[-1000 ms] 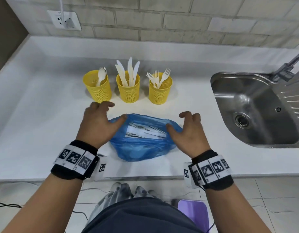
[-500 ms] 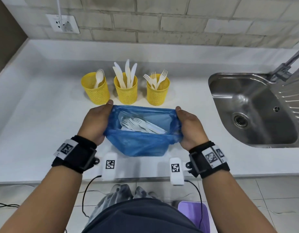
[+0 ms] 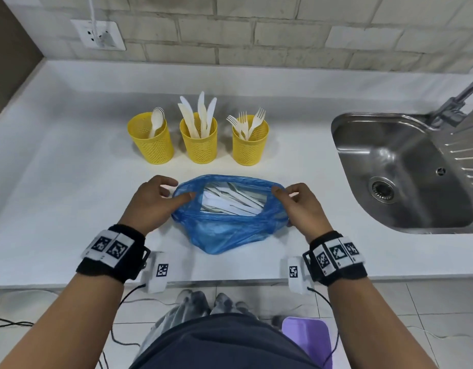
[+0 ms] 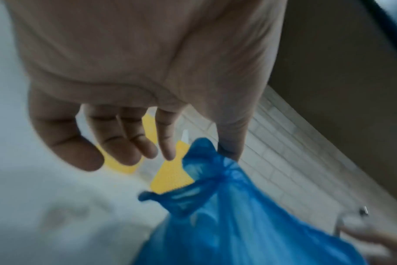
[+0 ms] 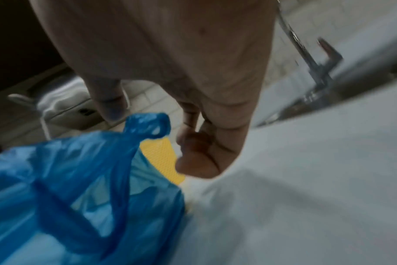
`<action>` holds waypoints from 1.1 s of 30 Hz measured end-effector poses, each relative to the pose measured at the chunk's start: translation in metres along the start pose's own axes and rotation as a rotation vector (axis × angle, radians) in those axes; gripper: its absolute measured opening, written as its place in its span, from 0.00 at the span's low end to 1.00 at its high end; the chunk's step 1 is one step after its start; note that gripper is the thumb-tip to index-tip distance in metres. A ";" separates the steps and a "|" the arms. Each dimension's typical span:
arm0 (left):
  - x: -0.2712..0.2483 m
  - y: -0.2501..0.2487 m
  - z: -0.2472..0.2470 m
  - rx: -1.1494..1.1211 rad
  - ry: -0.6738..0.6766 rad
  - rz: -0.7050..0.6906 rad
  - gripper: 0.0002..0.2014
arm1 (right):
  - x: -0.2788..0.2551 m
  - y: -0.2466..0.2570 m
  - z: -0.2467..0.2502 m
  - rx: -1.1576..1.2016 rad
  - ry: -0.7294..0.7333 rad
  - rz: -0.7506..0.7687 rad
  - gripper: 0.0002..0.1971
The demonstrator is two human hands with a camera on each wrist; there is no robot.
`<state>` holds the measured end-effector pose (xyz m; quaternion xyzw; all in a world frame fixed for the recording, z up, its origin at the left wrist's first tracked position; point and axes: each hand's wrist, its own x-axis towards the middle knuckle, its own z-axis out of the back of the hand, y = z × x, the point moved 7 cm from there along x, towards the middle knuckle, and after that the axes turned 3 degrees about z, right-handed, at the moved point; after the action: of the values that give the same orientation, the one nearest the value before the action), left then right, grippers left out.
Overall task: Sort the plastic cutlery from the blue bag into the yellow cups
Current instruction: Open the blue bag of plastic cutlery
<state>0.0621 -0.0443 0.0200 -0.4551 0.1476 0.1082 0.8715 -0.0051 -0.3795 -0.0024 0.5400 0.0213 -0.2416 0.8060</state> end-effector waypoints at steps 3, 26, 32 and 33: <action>-0.014 -0.002 0.007 0.339 -0.047 0.021 0.26 | -0.018 0.008 0.014 -0.256 -0.021 0.016 0.28; -0.029 0.015 -0.045 -1.318 0.459 0.499 0.49 | -0.045 -0.005 -0.062 1.487 0.212 -0.327 0.21; -0.028 0.022 -0.055 -1.313 0.364 0.560 0.19 | -0.048 -0.013 -0.068 1.497 0.198 -0.407 0.08; -0.028 0.022 -0.052 -1.244 0.349 0.508 0.15 | -0.049 -0.014 -0.063 1.404 0.191 -0.402 0.10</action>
<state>0.0211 -0.0763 -0.0146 -0.8322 0.2980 0.2986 0.3599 -0.0398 -0.3102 -0.0266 0.9332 0.0301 -0.2933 0.2055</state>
